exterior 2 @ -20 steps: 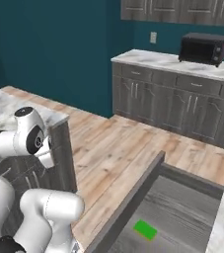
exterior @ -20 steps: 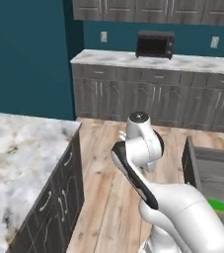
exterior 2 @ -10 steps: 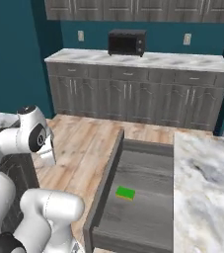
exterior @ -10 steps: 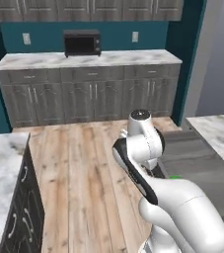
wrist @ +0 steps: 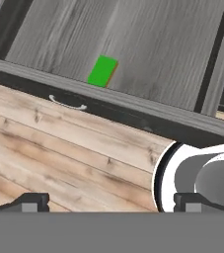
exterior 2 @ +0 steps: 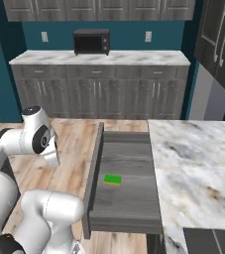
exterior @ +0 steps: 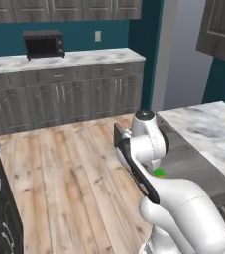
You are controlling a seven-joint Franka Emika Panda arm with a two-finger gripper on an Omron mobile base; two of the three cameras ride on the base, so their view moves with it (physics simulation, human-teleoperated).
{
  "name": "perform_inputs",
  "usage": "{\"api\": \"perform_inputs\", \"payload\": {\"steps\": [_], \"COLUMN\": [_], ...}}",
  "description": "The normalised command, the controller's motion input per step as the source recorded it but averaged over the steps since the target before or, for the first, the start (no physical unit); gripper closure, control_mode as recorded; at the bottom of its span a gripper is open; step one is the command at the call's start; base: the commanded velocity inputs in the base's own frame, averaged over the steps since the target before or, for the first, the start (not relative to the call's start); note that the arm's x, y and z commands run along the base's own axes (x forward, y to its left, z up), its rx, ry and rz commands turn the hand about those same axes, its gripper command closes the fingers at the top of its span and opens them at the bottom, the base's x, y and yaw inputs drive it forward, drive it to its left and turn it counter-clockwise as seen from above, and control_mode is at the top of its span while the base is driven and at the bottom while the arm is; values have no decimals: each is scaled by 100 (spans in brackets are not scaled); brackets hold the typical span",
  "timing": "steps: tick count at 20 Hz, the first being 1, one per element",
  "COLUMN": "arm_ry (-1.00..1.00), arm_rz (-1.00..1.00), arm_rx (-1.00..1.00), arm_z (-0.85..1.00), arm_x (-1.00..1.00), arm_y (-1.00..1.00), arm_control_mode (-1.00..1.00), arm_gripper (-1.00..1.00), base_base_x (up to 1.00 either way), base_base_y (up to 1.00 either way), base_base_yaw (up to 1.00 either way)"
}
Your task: Restock the sink supplies by placing the sponge and soap dispenser on the counter and next to the sink. Make sure the soap dispenser is upright.
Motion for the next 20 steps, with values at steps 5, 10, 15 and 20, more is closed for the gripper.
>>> {"api": "perform_inputs", "payload": {"steps": [5,10,15,20], "arm_ry": [0,0,0,0], "arm_rz": [0,-10,-24,-16], "arm_rx": [0,5,20,20], "arm_z": [0,0,-6,-16], "arm_x": [0,0,22,37], "arm_y": [0,-11,-55,-65], "arm_control_mode": [100,-100,-100,-100], "arm_gripper": [-100,-100,-100,-100], "base_base_x": [-13,5,0,0], "base_base_y": [0,-10,0,0], "base_base_yaw": [-25,-15,0,0]}}
